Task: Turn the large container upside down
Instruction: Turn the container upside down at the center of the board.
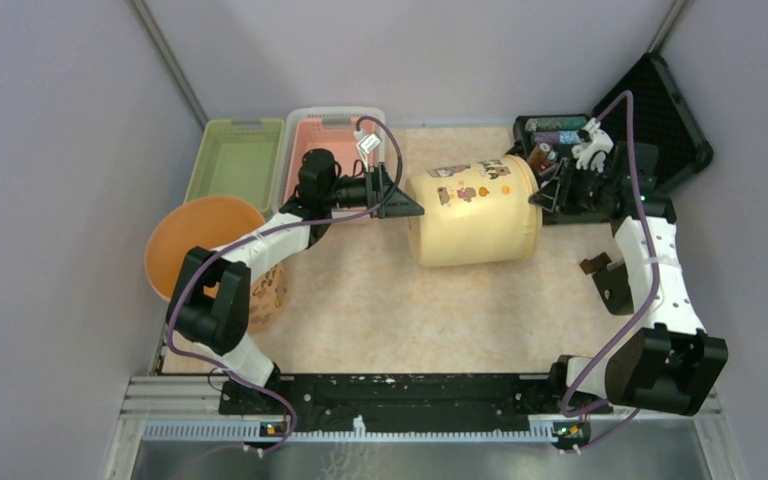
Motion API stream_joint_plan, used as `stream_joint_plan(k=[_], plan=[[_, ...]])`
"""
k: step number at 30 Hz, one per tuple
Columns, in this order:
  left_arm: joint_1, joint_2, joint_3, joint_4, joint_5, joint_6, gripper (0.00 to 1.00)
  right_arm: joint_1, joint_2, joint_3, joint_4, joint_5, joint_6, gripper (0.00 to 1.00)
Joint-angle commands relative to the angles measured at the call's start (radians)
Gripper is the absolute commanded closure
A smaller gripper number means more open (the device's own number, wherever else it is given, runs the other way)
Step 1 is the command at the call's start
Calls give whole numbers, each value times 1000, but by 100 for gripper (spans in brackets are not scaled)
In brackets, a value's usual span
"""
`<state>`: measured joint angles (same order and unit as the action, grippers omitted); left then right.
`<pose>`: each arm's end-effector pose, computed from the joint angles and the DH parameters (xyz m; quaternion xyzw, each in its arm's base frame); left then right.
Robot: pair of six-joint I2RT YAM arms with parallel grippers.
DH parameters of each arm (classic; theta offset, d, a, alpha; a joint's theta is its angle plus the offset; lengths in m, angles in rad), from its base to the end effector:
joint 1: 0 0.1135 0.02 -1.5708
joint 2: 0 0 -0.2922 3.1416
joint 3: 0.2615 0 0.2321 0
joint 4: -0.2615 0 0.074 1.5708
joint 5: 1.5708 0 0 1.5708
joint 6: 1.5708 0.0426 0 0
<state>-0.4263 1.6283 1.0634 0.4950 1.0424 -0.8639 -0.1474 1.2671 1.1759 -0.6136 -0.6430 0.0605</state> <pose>0.3067 -0.1797 0.3292 0.1938 0.6929 -0.6466 0.2536 0.2448 -0.0105 0.3616 -0.0425 0.8703 0.2693 0.4102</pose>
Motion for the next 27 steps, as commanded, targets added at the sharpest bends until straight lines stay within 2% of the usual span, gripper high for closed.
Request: stream_joint_plan(k=[1,21,27], plan=[[-61,-43,82,208,94,-72,1,42,17,-18,-47,-198,39,91],[-60,-62,114,273,105,-147,1,41,28,-84,2,-323,70,90],[-62,-72,104,255,101,-134,1,40,40,-125,72,-365,117,90]])
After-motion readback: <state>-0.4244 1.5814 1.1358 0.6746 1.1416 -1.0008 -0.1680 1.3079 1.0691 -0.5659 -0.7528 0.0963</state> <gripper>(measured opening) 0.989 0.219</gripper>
